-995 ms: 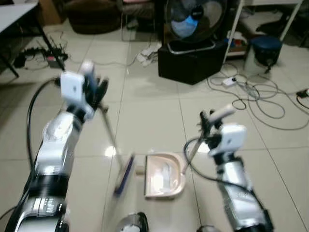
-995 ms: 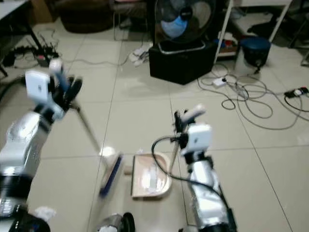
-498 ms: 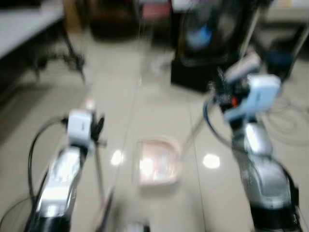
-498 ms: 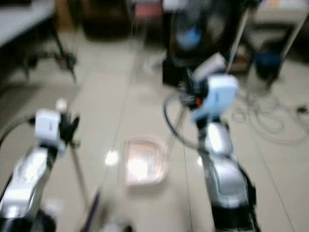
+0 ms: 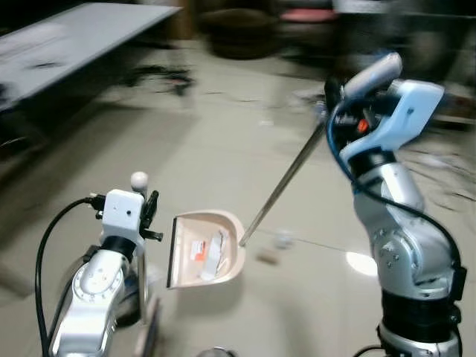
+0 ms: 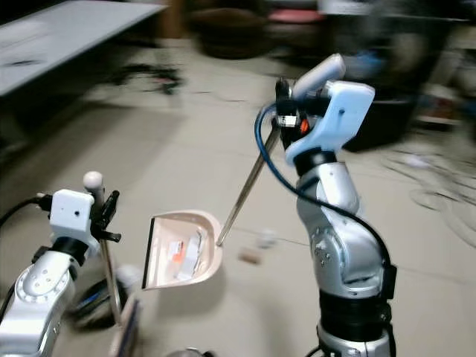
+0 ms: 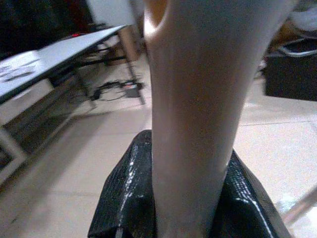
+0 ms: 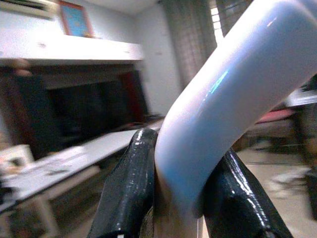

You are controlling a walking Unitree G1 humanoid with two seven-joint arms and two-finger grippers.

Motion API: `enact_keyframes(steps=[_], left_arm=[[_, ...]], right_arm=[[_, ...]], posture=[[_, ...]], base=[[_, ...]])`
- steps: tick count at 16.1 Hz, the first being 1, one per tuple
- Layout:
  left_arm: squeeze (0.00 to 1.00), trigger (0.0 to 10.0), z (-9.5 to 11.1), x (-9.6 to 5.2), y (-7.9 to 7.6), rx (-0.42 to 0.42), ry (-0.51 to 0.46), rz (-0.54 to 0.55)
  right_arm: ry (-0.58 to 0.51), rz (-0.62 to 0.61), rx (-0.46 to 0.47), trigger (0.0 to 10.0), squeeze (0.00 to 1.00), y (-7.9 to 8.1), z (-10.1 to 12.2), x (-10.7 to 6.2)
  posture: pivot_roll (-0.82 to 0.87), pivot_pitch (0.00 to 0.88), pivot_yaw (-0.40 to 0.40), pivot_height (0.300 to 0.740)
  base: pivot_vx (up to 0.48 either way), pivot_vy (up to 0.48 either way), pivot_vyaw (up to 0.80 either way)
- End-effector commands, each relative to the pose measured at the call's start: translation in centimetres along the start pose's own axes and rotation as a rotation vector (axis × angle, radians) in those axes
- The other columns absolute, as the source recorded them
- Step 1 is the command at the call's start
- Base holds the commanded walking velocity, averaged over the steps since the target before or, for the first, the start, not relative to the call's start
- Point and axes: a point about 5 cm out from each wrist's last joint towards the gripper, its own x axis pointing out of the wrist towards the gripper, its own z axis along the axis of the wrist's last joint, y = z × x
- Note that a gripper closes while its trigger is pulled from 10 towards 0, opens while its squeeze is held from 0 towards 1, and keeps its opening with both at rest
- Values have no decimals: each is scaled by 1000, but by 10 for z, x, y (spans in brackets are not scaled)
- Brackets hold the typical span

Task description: Sweep floor

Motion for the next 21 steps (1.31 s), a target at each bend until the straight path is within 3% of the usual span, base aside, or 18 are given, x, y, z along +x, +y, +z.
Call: enact_keyframes(steps=[1, 6, 11, 14, 21], left_arm=[[0, 10000, 4, -3, -1, 22, -3, -2], [0, 10000, 4, -10, -8, -18, -15, 13], [0, 10000, 10, -4, -4, -4, -34, 48], [0, 10000, 16, 2, -7, 32, -56, 13], [0, 10000, 17, 6, -8, 19, -58, 13]], right_arm=[[-49, 3, 30, 10000, 0, 3, 15, 4], [-36, 16, 35, 10000, 0, 8, 19, 13], [-37, 12, 44, 10000, 0, 11, 19, 21], [-65, -41, 43, 10000, 0, 4, 20, 26], [-67, -69, 42, 10000, 0, 0, 18, 27]], posture=[[-50, 0, 83, 740], [-37, 0, 45, 740], [-32, 0, 26, 740], [-34, 0, 35, 740], [-38, 0, 40, 740]], base=[[0, 0, 800], [0, 0, 800], [0, 0, 800], [310, 0, 0], [389, 0, 0]])
